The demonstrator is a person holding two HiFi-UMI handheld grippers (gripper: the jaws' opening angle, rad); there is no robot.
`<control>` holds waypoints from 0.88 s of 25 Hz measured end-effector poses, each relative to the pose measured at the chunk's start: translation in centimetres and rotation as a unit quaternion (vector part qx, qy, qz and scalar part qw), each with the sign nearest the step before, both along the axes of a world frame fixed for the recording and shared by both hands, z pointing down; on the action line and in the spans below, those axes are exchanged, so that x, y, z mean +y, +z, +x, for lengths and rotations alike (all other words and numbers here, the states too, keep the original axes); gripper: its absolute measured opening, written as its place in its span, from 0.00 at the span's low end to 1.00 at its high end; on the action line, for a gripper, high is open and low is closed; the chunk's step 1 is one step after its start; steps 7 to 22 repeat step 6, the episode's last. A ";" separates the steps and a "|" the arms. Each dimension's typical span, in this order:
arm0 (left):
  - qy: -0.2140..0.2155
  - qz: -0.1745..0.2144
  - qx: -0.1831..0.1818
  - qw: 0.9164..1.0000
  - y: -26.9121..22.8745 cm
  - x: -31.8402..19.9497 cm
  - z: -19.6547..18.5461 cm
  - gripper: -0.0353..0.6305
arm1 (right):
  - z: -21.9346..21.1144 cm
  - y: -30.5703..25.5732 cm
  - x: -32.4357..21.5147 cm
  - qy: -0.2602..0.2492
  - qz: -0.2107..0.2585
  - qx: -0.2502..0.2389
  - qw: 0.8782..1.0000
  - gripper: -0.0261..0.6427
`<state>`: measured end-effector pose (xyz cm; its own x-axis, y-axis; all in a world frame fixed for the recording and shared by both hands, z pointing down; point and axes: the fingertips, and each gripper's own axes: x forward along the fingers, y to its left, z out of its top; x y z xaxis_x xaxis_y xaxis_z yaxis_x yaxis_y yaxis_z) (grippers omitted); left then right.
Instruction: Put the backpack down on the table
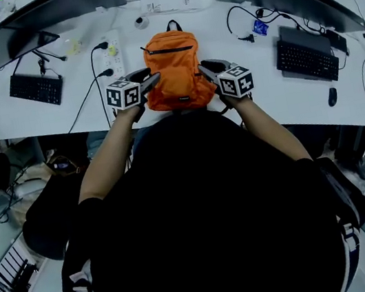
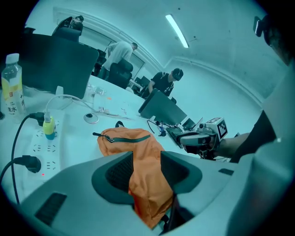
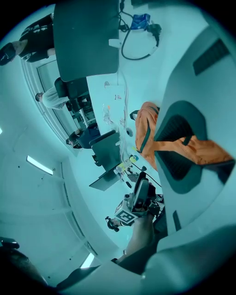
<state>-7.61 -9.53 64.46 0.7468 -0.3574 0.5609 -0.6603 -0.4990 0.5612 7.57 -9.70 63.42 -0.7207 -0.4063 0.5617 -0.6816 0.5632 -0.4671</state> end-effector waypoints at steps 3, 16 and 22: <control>-0.004 0.007 0.006 1.000 -0.7 0.6 0.1 0.35 | 0.5 -0.4 0.7 0.000 0.006 0.004 1.000 0.12; -0.009 0.014 0.011 1.000 -1.4 1.4 -0.1 0.33 | 0.7 -1.0 1.5 -0.004 0.010 0.004 1.000 0.11; -0.009 0.014 0.011 1.000 -1.4 1.4 -0.1 0.33 | 0.7 -1.0 1.5 -0.004 0.010 0.004 1.000 0.11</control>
